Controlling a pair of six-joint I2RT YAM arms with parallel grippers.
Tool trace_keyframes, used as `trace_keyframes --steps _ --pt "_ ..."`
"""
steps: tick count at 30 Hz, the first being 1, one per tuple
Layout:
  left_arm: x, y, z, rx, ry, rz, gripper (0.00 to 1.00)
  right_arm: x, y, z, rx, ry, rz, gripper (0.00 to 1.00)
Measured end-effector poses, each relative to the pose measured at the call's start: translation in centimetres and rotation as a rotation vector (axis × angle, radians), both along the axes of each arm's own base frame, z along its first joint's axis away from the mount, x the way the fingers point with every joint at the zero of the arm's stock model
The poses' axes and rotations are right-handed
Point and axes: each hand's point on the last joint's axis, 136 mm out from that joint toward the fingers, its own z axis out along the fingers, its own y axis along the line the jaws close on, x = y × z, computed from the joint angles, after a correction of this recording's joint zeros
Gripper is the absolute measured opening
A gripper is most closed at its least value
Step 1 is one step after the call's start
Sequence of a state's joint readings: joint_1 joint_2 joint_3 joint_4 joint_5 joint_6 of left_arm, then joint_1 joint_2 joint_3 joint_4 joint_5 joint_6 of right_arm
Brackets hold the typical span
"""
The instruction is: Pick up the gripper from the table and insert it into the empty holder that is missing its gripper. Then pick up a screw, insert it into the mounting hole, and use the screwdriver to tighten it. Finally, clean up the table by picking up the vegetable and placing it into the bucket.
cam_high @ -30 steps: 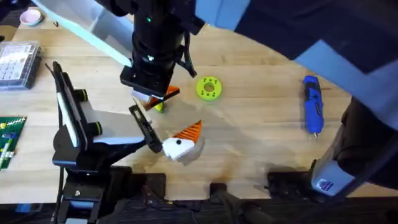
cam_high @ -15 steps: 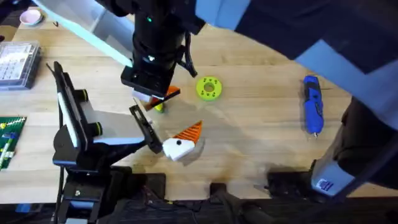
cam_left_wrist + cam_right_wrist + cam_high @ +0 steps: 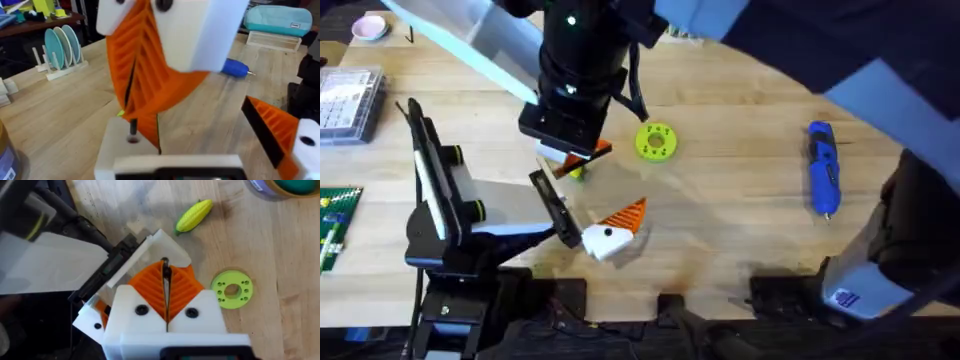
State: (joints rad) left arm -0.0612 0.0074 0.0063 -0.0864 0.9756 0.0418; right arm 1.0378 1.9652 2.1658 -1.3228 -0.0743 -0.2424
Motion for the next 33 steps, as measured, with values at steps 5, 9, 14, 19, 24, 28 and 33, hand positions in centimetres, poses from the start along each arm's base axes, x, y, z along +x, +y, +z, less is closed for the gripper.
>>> trace_keyframes --steps 5,9,14,19,24,28,33 --pt "0.0 0.0 0.0 0.002 -0.003 0.0 0.993 -0.18 -0.29 -0.14 -0.013 0.008 0.0 0.006" --pt "0.0 0.0 0.01 0.002 -0.003 0.0 0.993 -0.19 -0.24 -0.13 -0.012 0.007 0.001 0.006" --pt "0.0 0.0 0.0 0.002 -0.003 0.0 0.993 -0.26 -0.09 -0.09 -0.008 0.005 0.004 0.006" --pt "-0.01 0.0 0.0 0.002 -0.003 -0.001 0.993 -0.29 -0.05 -0.07 -0.007 0.004 0.005 0.006" --pt "0.0 0.0 0.0 0.002 -0.003 0.0 0.993 -0.3 -0.04 -0.07 -0.007 0.004 0.005 0.006" --pt "0.0 0.0 0.0 0.002 -0.003 0.0 0.993 -0.3 -0.05 -0.09 -0.007 0.005 0.005 0.006" --pt "0.0 0.0 0.0 0.002 -0.003 0.0 0.993 -0.31 -0.06 -0.2 -0.011 0.007 0.005 0.006"
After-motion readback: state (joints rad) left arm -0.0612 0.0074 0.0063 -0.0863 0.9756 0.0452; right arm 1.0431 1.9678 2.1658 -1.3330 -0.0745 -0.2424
